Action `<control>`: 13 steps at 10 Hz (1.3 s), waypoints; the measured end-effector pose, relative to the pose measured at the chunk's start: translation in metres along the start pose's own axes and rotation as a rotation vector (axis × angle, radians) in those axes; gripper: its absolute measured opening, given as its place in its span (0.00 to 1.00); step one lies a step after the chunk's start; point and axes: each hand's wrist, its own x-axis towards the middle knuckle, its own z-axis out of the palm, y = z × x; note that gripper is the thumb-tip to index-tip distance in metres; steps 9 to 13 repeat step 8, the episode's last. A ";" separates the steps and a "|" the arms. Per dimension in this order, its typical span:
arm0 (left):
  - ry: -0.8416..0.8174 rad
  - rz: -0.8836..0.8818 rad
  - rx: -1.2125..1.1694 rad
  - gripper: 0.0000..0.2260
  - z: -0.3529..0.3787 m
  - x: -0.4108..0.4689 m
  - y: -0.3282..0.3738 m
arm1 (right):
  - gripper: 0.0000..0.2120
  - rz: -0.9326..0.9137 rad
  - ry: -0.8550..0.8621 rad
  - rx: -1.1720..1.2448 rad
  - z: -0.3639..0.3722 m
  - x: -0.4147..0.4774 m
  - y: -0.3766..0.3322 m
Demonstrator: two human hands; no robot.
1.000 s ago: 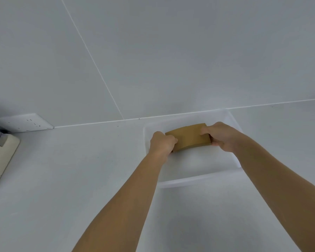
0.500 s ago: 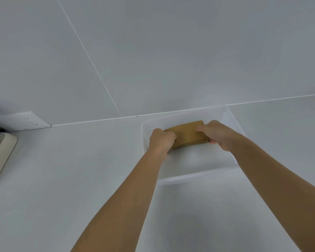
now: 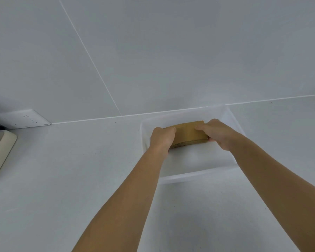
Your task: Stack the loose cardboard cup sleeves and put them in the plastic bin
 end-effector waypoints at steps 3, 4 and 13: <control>0.021 -0.006 0.009 0.08 0.002 0.000 0.002 | 0.17 -0.006 0.020 -0.038 0.002 0.002 0.000; 0.006 0.005 0.003 0.08 0.002 -0.001 0.002 | 0.20 -0.006 0.012 -0.033 0.001 0.001 0.000; 0.029 0.096 0.014 0.18 -0.022 -0.021 0.019 | 0.27 -0.095 0.141 -0.023 -0.021 -0.027 -0.017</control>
